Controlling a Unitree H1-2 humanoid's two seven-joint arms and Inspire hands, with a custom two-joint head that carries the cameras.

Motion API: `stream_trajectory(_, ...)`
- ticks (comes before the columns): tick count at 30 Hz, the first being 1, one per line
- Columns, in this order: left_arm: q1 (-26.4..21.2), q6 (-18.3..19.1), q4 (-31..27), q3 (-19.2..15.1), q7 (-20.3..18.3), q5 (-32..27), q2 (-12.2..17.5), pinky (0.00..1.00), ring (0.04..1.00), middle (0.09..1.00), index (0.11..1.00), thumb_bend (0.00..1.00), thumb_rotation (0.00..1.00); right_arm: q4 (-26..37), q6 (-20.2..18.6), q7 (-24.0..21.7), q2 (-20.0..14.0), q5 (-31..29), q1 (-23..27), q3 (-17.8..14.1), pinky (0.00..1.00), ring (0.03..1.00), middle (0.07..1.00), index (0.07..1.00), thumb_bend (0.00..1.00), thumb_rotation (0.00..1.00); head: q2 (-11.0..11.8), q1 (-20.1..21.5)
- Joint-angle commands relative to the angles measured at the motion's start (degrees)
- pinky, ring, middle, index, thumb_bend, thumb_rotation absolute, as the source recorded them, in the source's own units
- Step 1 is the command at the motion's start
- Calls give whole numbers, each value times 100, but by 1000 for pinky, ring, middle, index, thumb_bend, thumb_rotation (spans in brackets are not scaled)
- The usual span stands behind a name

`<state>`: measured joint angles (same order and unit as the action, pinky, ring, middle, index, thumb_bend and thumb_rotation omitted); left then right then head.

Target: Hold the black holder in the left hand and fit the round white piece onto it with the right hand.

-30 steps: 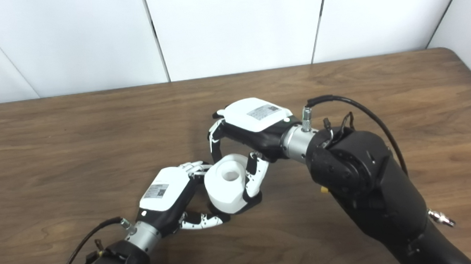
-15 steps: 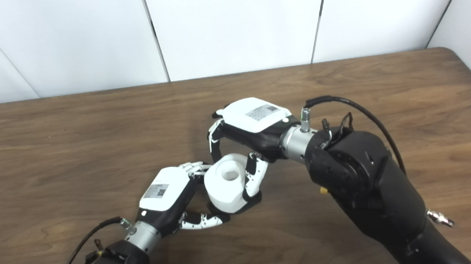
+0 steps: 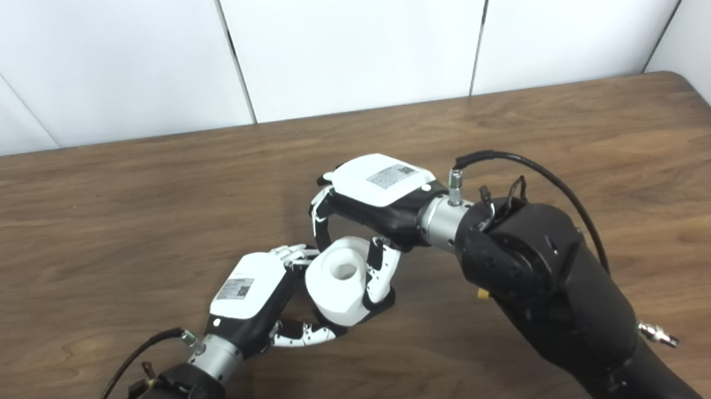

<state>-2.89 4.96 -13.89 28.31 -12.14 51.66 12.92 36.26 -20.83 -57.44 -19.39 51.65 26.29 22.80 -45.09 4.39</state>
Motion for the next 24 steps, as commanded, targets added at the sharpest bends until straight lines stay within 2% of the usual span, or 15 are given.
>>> stream_trajectory(1, 116, 59, 14, 81, -355, 28, 83, 858, 868, 810, 489, 514, 50, 133, 104, 26, 13, 29, 140, -51, 1000, 955, 822, 481, 526, 139, -8, 6)
stream_trajectory(20, 119, 80, -10, 71, -352, 8, 87, 852, 867, 810, 489, 513, 51, 32, 134, 98, -57, -13, 52, -138, 1000, 957, 815, 481, 525, 138, -23, 33)
stream_trajectory(24, 127, 167, -81, 82, -446, 50, 84, 860, 872, 817, 489, 513, 52, 3, 145, 121, -54, -39, -7, -178, 1000, 960, 816, 481, 525, 138, -37, 28)
